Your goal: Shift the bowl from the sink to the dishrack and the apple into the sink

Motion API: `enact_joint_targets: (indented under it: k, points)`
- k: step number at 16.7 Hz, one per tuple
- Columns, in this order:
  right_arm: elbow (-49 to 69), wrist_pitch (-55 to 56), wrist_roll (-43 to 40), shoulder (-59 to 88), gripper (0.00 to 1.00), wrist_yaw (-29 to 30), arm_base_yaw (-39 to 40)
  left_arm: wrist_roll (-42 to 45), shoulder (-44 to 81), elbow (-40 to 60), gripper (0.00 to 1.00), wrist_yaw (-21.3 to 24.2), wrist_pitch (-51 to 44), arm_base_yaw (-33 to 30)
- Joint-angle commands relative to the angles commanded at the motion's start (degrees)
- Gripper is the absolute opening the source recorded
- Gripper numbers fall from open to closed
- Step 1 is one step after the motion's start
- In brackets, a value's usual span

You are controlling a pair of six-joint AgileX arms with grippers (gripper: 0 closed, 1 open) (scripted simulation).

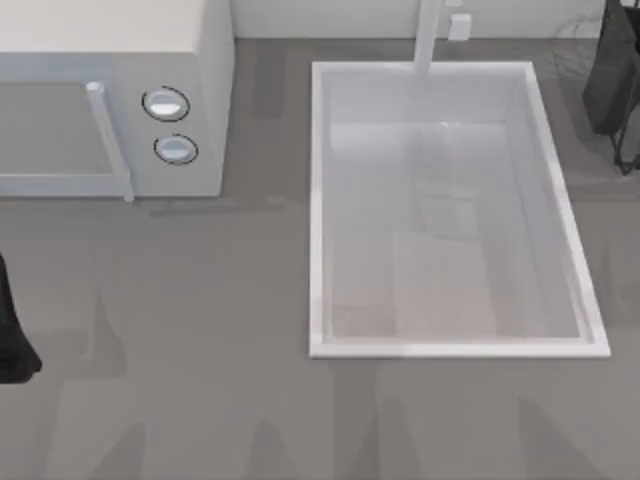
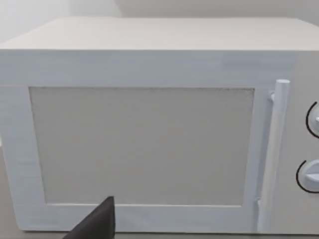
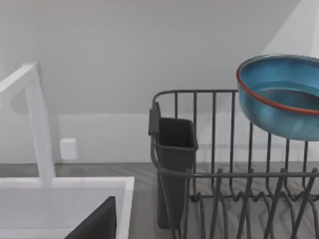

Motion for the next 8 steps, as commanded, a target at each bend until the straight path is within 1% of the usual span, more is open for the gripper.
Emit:
enact_joint_targets:
  k: [4, 8]
  points:
    - [-8.47, -6.74, -0.40, -15.71, 1.00, 2.30, 2.89, 0.00, 0.00, 0.00, 1.00, 0.00, 0.00, 0.00]
    - [-12.39, -9.76, -0.70, -22.45, 1.00, 3.41, 4.22, 0.00, 0.00, 0.00, 1.00, 0.00, 0.00, 0.00]
